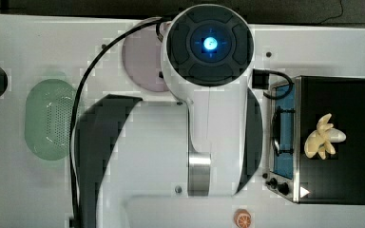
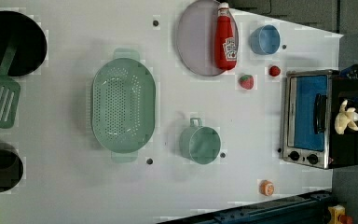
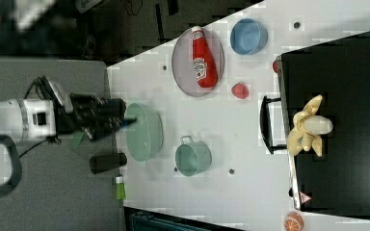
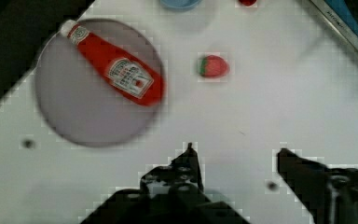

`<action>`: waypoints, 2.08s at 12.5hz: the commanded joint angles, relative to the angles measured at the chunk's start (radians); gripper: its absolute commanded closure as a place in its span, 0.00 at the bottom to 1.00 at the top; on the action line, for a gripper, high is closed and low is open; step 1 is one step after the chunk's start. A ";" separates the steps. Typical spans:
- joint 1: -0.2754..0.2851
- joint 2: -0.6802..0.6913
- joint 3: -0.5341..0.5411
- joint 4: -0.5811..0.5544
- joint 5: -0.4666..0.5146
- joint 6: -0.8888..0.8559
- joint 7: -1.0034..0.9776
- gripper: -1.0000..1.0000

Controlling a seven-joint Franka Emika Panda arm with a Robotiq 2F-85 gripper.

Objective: Pick banana from oven and place on table.

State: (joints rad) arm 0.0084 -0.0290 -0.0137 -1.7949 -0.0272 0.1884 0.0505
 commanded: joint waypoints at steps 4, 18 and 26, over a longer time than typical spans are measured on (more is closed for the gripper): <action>-0.029 -0.463 -0.073 -0.208 -0.022 -0.242 0.041 0.00; -0.042 -0.066 -0.515 -0.212 -0.021 0.219 -0.440 0.00; -0.050 0.173 -0.604 -0.217 0.011 0.460 -0.486 0.00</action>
State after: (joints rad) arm -0.0388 0.1149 -0.6299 -2.0195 -0.0063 0.6094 -0.4014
